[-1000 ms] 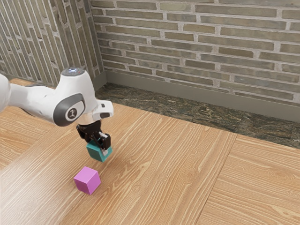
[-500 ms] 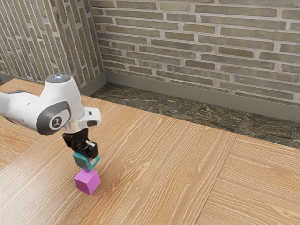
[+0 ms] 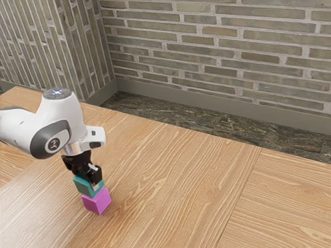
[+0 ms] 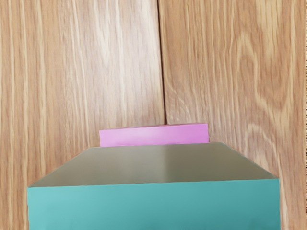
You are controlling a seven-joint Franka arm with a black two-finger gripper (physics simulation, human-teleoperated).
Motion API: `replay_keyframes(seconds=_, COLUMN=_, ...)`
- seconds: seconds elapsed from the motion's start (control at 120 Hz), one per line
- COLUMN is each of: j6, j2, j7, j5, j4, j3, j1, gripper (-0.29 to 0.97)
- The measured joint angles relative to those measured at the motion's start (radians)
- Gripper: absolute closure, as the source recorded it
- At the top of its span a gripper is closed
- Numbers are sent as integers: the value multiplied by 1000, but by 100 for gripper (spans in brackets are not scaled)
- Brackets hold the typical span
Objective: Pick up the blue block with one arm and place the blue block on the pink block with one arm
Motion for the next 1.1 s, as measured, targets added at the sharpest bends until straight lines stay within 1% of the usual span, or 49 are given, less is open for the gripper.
replay_keyframes(seconds=0.317, j6=-2, j2=-1, j7=-3, j5=-3, j4=-8, j3=-2, j1=0, gripper=30)
replay_keyframes(seconds=0.483, j6=-3, j2=-2, j7=3, j5=-9, j4=-7, j3=-4, j1=-1, gripper=15)
replay_keyframes(seconds=0.625, j6=-10, j2=-4, j7=7, j5=-11, j4=3, j3=-3, j1=-1, gripper=8)
replay_keyframes(seconds=0.825, j6=-102, j2=-52, j7=11, j5=-12, j4=80, j3=-13, j1=-4, gripper=3)
replay_keyframes(seconds=1.1, j6=-164, j2=-59, j7=15, j5=-12, j4=90, j3=-17, j1=-3, gripper=1)
